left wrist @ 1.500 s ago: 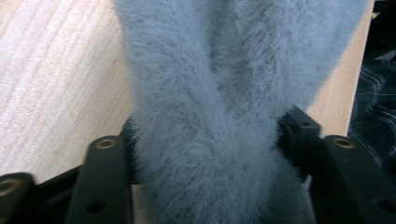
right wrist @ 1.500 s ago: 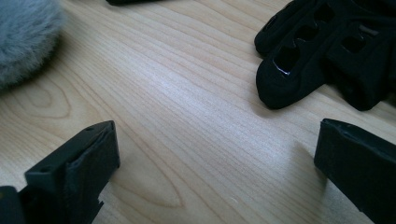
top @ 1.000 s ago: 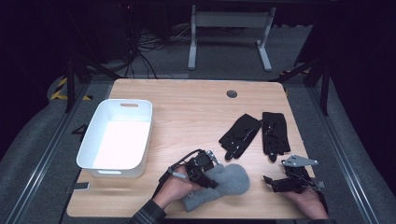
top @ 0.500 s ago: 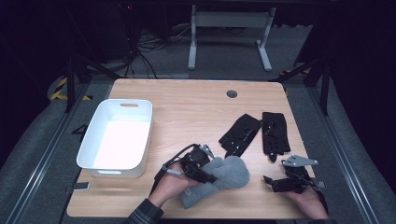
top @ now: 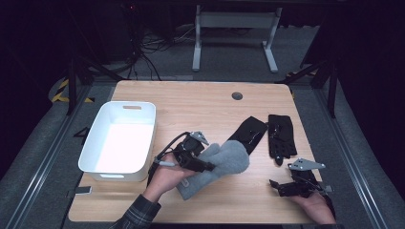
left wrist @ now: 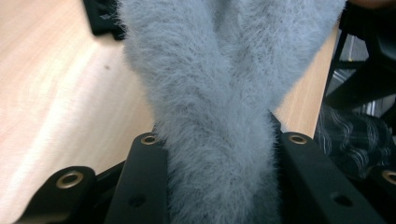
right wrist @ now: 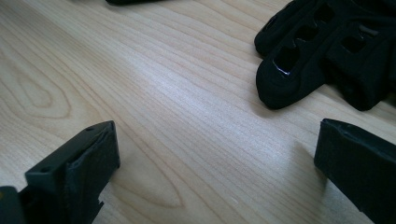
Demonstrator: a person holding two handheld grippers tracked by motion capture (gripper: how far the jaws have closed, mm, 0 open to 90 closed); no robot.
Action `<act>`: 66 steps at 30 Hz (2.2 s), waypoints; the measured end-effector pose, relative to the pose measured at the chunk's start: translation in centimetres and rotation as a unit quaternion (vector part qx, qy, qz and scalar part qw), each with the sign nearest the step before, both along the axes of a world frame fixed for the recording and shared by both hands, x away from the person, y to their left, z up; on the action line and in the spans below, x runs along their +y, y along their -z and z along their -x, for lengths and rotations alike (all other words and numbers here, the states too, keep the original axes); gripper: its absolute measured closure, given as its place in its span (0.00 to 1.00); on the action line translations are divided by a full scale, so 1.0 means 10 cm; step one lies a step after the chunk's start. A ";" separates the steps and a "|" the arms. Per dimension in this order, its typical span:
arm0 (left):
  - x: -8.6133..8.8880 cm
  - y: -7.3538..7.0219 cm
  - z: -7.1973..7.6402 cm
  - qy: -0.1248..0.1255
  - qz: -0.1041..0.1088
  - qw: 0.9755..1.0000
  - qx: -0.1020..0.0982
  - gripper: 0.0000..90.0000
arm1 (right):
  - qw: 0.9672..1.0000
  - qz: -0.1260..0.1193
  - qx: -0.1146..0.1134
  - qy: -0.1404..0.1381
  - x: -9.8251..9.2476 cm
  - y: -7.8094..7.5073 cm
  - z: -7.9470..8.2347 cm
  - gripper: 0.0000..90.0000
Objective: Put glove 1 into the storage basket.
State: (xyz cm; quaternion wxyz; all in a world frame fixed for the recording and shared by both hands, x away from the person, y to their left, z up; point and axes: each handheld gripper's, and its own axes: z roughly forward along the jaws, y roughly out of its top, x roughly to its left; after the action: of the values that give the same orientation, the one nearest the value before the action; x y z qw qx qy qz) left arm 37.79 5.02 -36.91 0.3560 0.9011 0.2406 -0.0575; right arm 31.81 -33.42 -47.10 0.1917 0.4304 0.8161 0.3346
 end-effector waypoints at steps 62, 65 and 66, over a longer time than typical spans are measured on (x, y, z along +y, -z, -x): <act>2.10 -0.57 -0.50 -0.262 0.023 0.965 0.000 0.75 | 1.000 0.000 0.000 0.000 0.00 0.00 0.00 0.00; 2.20 -0.47 -0.52 -0.275 0.016 0.961 0.010 0.75 | 1.000 0.000 0.000 0.000 0.00 0.00 0.00 0.00; 2.22 -0.44 -0.53 -0.280 0.015 0.960 0.012 0.75 | 1.000 0.000 0.000 0.000 0.00 0.00 0.00 0.00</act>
State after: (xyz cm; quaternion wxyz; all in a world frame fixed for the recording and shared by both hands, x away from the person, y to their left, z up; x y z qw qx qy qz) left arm 43.06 27.19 -32.49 0.3682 0.7914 0.4870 0.0297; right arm 31.81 -33.42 -47.10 0.1918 0.4305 0.8161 0.3346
